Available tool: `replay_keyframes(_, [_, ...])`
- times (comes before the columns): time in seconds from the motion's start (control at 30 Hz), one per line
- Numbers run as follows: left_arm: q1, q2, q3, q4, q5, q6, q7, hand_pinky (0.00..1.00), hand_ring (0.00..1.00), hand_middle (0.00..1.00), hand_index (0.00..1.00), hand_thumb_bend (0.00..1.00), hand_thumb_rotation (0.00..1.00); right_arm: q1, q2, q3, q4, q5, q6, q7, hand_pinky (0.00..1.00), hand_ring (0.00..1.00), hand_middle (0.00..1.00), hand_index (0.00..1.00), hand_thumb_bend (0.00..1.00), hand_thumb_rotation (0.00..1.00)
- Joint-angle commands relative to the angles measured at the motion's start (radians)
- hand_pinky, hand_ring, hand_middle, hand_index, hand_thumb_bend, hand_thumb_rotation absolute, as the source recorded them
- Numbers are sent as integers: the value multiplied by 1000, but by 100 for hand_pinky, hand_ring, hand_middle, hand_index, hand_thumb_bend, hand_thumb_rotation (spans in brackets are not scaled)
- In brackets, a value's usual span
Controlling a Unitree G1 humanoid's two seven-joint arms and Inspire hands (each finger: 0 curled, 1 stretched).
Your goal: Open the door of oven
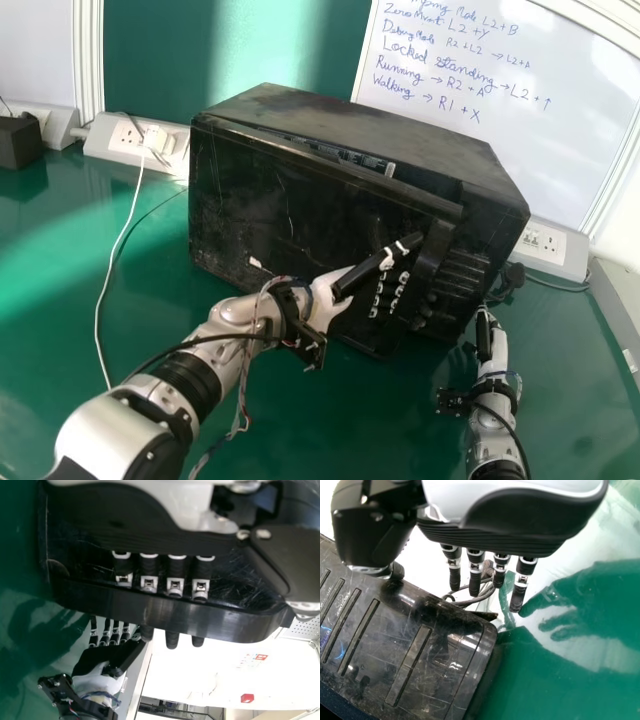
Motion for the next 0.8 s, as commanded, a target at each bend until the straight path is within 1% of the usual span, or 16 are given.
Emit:
replay_keyframes(0.0, [-23,-55,-9,-36,-18,-26,-84,2,6,11,12,98,82,14,20,18,19,-12,16,17,83,91,95,96,65,99])
replay_keyframes(0.03, [-22,-56,-12,-39,-17,-31,-87,2,6,11,11,98,83,14,19,20,19,-14,14,18,83,91,95,96,62,99])
replay_keyframes(0.1, [-19,-59,-16,-44,-17,-39,-94,1,6,11,11,98,84,11,20,14,19,-6,18,22,82,90,94,95,64,99])
replay_keyframes(0.17, [-17,-61,-19,-49,-19,-42,-105,1,6,11,11,98,85,8,22,3,19,7,22,27,81,90,95,96,63,99])
replay_keyframes(0.2, [-15,-62,-20,-52,-19,-44,-113,1,6,11,11,97,85,7,23,-1,19,10,22,30,79,90,95,95,62,97])
replay_keyframes(0.27, [-12,-64,-22,-57,-20,-48,-125,1,6,11,11,96,86,8,23,-5,19,16,20,36,76,88,95,95,64,96])
replay_keyframes(0.33, [-9,-66,-25,-62,-19,-50,-132,1,6,11,11,95,87,7,22,-2,20,13,26,29,76,88,94,95,64,96])
replay_keyframes(0.4, [-6,-68,-30,-68,-19,-48,-138,1,6,11,11,94,88,5,21,3,21,8,35,24,80,89,95,94,60,96])
replay_keyframes(0.5, [-1,-69,-40,-78,-17,-45,-150,1,6,11,11,93,89,3,20,13,21,-2,42,16,85,92,95,94,60,97])
replay_keyframes(0.6, [7,-70,-45,-88,-21,-41,-159,1,6,11,11,92,89,3,19,19,20,-5,43,10,85,92,95,94,58,97])
replay_keyframes(0.63, [10,-70,-45,-91,-24,-39,-165,0,6,11,11,91,88,3,19,21,19,-5,42,10,84,92,95,94,60,97])
replay_keyframes(0.7, [15,-69,-48,-96,-26,-37,-174,0,5,10,11,92,87,0,19,25,19,-8,47,6,85,93,96,95,61,98])
replay_keyframes(0.77, [20,-68,-52,-103,-24,-35,-176,0,5,10,11,92,86,-1,20,19,19,0,46,12,86,93,96,95,57,96])
